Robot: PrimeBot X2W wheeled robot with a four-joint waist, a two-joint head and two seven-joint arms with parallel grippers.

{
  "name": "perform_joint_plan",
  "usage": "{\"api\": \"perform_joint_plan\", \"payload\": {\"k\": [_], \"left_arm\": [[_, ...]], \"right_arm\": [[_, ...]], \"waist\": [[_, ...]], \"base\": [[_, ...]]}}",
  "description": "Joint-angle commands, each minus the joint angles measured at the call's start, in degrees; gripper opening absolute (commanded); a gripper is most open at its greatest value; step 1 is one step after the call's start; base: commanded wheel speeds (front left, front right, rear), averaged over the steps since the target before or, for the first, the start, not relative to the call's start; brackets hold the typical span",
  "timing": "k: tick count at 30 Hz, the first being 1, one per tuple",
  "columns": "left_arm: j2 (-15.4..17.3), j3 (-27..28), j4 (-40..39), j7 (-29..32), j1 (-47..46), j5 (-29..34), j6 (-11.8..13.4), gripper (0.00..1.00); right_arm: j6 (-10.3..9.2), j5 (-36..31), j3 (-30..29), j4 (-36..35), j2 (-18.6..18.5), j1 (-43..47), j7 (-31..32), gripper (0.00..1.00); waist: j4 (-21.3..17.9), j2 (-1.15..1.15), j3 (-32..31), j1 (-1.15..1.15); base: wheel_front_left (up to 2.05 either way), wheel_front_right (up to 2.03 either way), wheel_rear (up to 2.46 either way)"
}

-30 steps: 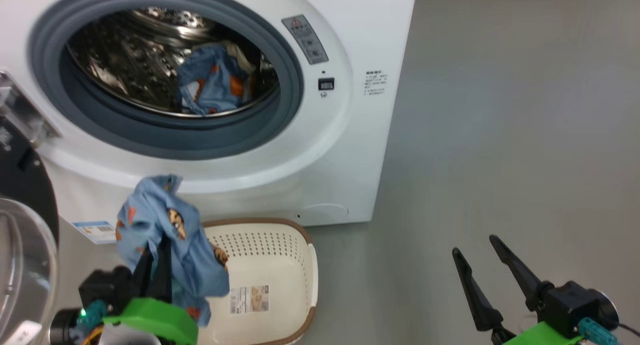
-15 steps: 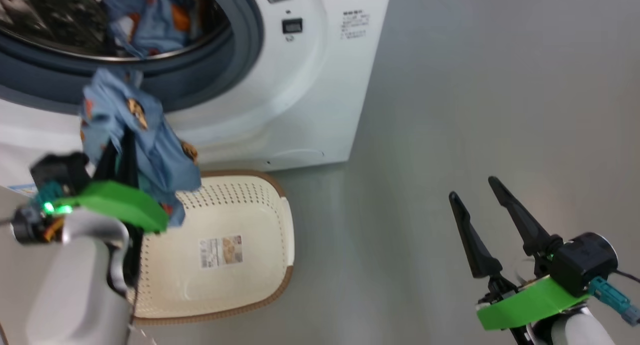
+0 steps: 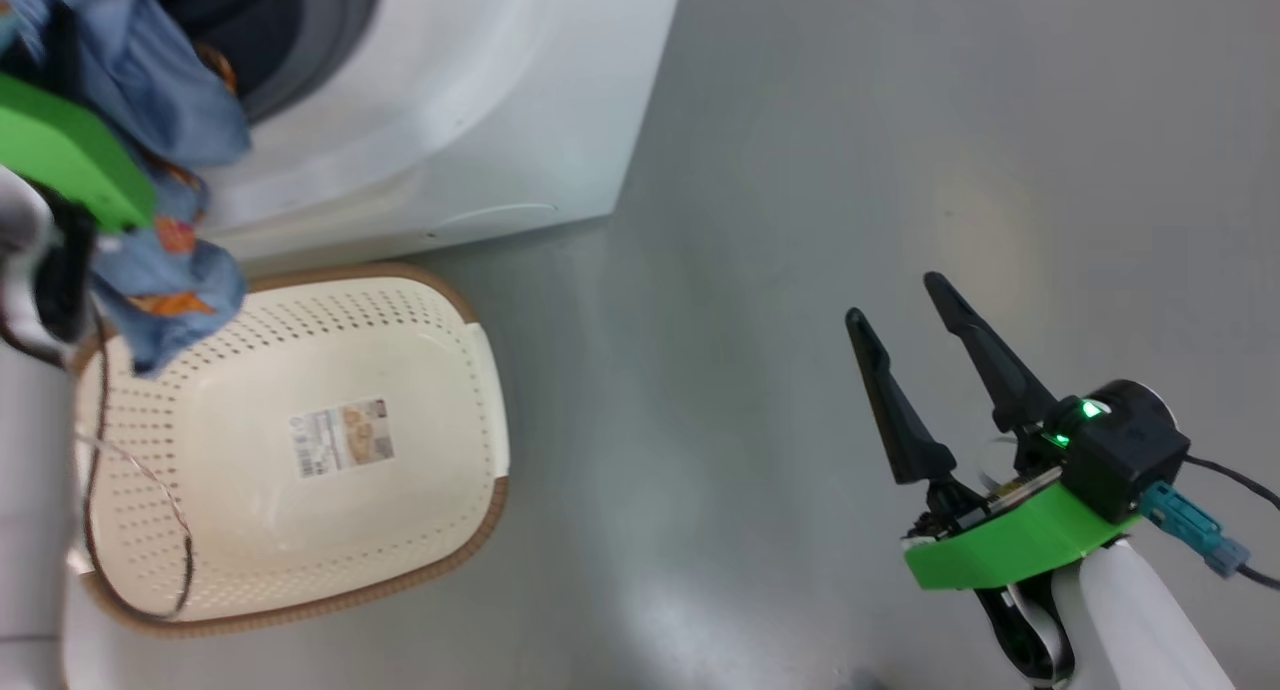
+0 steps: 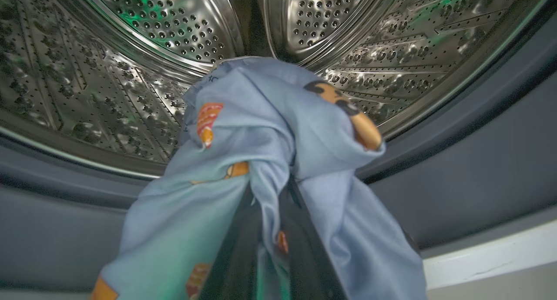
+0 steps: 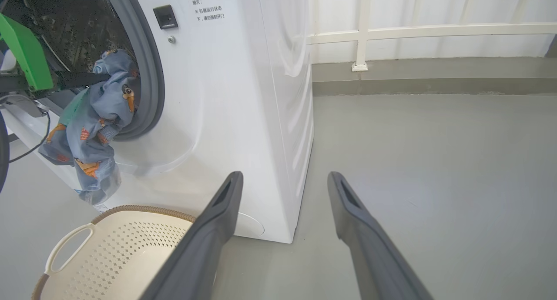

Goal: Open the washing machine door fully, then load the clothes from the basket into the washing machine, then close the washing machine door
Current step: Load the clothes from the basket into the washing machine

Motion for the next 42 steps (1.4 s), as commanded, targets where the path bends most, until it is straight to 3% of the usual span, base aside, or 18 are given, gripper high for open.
{"api": "perform_joint_plan", "payload": {"k": [1, 6, 15, 22, 36, 42], "left_arm": [[3.8, 1.5, -1.0, 1.8, -3.6, 0.1, -0.2, 0.0], [7.5, 1.8, -0.3, 7.2, -11.2, 0.6, 0.2, 0.0], [12.8, 2.8, -0.1, 9.7, -18.1, 2.0, 1.5, 0.0], [16.0, 4.3, -1.2, 2.0, -23.2, 4.1, 3.4, 0.0], [17.7, 1.7, 0.4, -16.4, -32.8, 10.4, 5.2, 0.0], [16.8, 1.6, 5.9, -14.0, -32.2, 8.5, 4.3, 0.0]], "right_arm": [[0.09, 1.4, 2.0, -0.6, 0.2, -0.9, -0.9, 1.0], [0.09, 2.7, 3.5, 0.6, 1.0, -3.8, -1.1, 1.0], [0.09, 3.9, 4.3, 0.8, 2.1, -5.6, -1.1, 1.0], [0.09, 4.6, 5.2, 0.9, 2.7, -6.4, -1.2, 1.0], [0.09, 4.8, 5.8, 1.1, 2.7, -7.2, -1.2, 1.0], [0.09, 4.9, 6.3, 1.3, 2.7, -7.3, -1.2, 1.0]], "waist": [[-3.9, 0.0, 4.2, 0.0], [-6.6, 0.0, 7.1, 0.0], [-10.4, 0.0, 9.4, 0.0], [-12.3, 0.0, 11.1, 0.0], [-12.2, 0.0, 12.5, 0.0], [-11.8, 0.0, 12.5, 0.0]], "base": [[0.0, 0.0, 0.0], [0.0, 0.0, 0.0], [0.0, 0.0, 0.0], [0.0, 0.0, 0.0], [0.0, 0.0, 0.0], [0.0, 0.0, 0.0]]}}
